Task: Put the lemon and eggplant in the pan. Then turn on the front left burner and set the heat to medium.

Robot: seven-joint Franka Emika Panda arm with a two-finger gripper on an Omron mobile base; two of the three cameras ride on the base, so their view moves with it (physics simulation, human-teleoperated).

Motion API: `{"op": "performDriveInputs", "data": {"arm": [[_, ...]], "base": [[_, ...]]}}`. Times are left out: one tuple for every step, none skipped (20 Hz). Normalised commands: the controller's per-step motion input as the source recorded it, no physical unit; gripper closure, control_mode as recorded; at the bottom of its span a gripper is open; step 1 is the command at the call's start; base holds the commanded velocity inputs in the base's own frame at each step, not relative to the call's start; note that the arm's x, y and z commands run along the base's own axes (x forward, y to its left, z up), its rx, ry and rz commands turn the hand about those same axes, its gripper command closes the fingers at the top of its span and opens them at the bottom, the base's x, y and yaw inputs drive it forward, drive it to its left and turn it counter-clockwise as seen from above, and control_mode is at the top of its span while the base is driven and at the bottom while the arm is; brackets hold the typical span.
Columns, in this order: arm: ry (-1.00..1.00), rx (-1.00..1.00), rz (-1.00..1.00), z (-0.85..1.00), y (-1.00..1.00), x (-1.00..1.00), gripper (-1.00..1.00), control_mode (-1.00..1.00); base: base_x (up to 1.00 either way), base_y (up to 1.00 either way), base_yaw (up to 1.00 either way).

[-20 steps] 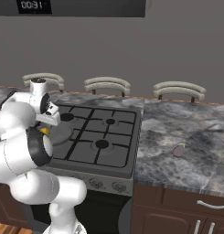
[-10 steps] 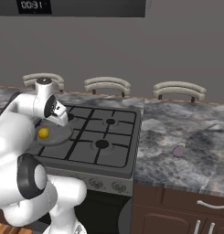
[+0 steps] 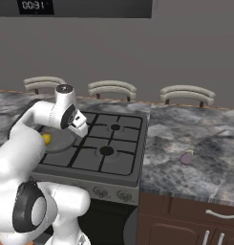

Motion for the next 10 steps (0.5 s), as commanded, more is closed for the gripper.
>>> {"op": "performDriveInputs", "data": {"arm": [[0.0,0.08,-0.16,0.0,-0.88,0.0,-1.0,-1.0],[0.0,0.09,-0.16,0.0,-0.89,0.0,-1.0,-1.0],[0.0,0.09,-0.15,0.0,-0.89,0.0,-1.0,-1.0],[0.0,0.09,-0.14,0.0,-0.9,0.0,-1.0,-1.0],[0.0,0.09,-0.13,0.0,-0.86,0.0,-1.0,-1.0],[0.0,0.09,-0.12,0.0,-0.82,0.0,-1.0,-1.0],[0.0,0.09,-0.11,0.0,-0.81,0.0,-1.0,-1.0],[0.0,0.08,-0.11,0.0,-0.77,0.0,-1.0,-1.0],[0.0,0.07,-0.11,0.0,-0.71,0.01,-1.0,-1.0],[0.0,0.06,-0.11,0.0,-0.69,0.02,-1.0,-1.0]], "base": [[0.0,0.0,0.0],[0.0,0.0,0.0],[0.0,0.0,0.0],[0.0,0.0,0.0],[0.0,0.0,0.0],[0.0,0.0,0.0],[0.0,0.0,0.0],[0.0,0.0,0.0],[0.0,0.0,0.0],[0.0,0.0,0.0]]}}
